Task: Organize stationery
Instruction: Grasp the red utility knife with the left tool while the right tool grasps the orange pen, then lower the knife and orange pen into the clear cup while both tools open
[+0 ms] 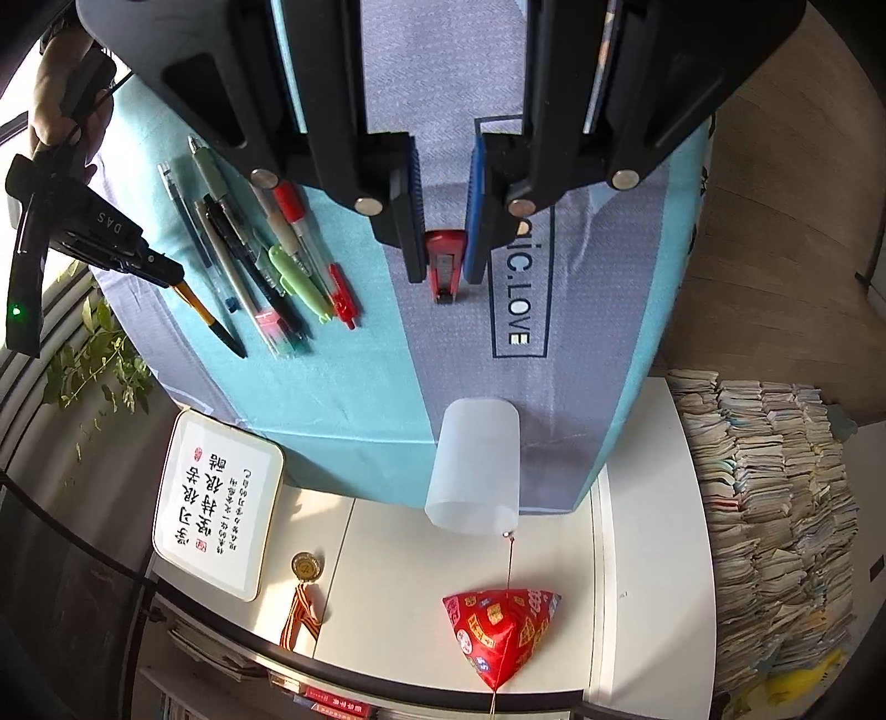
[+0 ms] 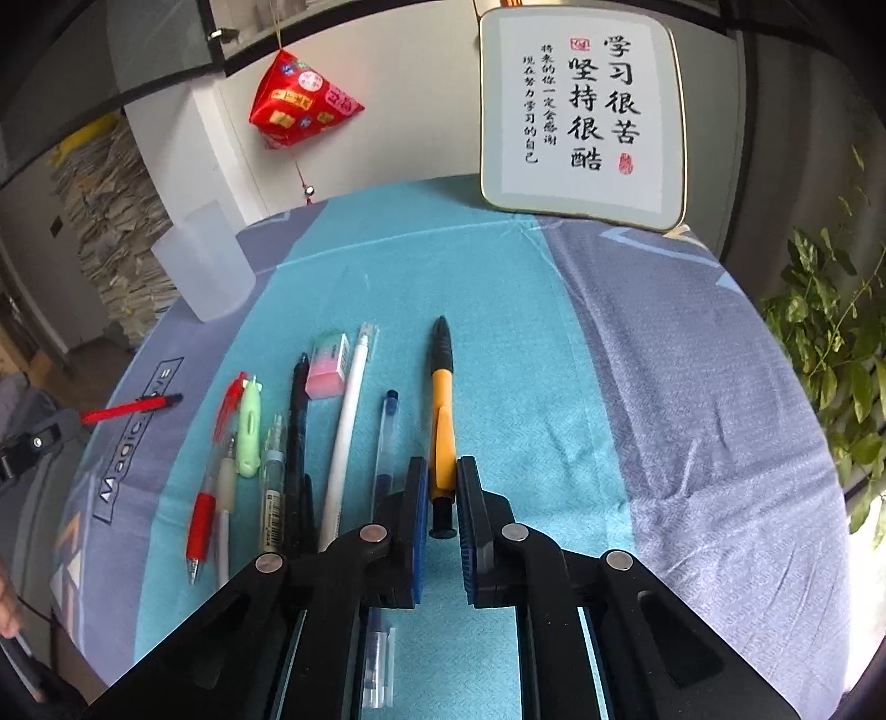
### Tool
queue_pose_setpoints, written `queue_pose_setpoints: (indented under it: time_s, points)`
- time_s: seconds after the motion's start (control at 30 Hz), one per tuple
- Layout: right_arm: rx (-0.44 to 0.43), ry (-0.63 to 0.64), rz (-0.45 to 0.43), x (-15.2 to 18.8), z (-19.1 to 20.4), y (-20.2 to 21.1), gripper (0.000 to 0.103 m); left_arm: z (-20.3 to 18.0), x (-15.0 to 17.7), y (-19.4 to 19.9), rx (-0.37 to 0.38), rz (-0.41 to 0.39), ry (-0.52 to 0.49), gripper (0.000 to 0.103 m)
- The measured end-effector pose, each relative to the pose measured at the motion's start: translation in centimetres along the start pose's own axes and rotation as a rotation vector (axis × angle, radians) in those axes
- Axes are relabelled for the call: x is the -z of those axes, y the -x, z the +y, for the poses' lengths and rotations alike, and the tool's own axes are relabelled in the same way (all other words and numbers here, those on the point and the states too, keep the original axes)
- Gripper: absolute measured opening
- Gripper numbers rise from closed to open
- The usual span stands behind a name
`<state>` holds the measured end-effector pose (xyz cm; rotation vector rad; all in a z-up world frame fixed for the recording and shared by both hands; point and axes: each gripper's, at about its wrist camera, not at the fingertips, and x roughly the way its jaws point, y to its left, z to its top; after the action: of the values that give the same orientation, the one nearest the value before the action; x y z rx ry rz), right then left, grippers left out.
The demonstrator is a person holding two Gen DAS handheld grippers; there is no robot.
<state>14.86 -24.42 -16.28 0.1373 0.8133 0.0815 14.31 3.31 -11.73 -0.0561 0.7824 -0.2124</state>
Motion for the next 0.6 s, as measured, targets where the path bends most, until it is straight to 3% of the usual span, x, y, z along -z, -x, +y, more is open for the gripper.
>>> queue_pose_setpoints:
  time_s: [0.37,0.6]
  points:
    - [-0.118,0.009,-0.172,-4.6,2.1,6.6,0.011,0.3,-3.3,3.3,-0.005,-0.093,-0.021,0.011]
    - [-0.196,0.045,-0.239,-7.9,4.3,8.3,0.011,0.7,-6.0,5.0,-0.01,-0.157,-0.029,0.011]
